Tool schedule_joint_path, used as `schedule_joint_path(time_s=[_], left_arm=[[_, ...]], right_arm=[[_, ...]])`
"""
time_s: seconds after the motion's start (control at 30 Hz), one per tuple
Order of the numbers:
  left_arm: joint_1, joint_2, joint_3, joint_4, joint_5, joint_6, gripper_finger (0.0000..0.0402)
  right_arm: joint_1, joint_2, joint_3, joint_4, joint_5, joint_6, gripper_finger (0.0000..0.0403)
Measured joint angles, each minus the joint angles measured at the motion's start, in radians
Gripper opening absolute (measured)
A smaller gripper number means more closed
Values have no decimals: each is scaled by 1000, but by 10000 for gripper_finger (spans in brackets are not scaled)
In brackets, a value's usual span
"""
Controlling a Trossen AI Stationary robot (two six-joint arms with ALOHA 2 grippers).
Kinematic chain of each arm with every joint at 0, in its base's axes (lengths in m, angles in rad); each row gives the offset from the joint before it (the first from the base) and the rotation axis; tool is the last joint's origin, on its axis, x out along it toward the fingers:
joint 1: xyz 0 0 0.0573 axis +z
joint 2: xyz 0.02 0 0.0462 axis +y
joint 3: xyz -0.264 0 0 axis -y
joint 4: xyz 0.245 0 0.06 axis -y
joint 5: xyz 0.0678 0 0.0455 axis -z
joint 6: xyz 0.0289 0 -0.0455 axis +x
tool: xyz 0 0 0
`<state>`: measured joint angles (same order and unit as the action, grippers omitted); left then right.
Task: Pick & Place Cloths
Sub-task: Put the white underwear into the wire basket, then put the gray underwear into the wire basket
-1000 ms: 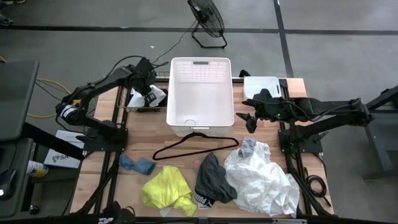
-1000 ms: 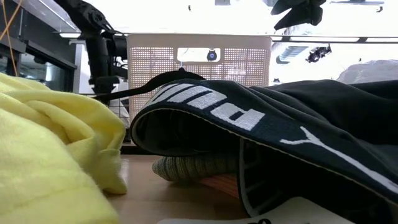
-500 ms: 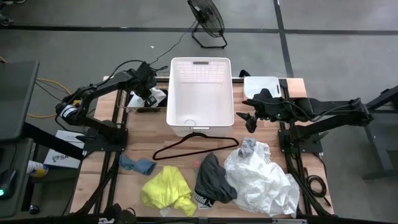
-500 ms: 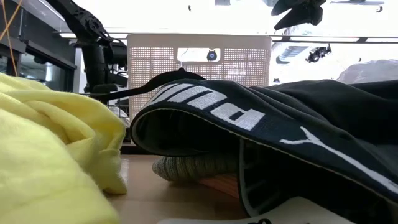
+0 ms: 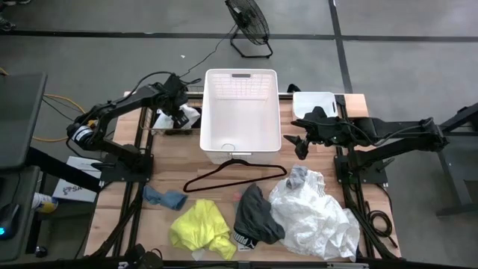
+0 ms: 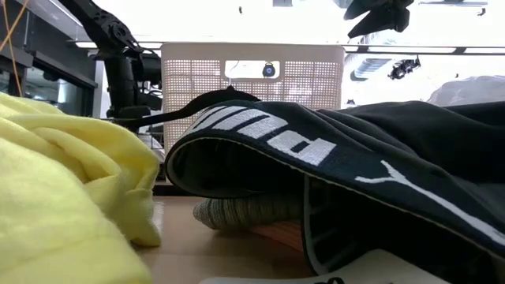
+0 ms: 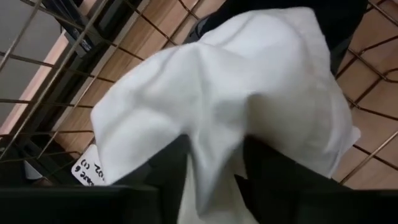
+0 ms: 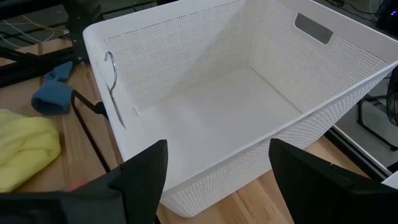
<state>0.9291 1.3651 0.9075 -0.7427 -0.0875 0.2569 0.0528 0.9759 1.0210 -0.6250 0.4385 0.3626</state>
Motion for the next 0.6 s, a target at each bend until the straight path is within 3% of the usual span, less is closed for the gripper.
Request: schedule_joint_path(time_s=[0.17,0.6], left_arm=[[0,0,65,-59,0,-2,210],[0,-151,127,-160,0,-30,214]], right_arm=[[0,0,0,3,0,0,271],[176,0,0,42,35,44,271]])
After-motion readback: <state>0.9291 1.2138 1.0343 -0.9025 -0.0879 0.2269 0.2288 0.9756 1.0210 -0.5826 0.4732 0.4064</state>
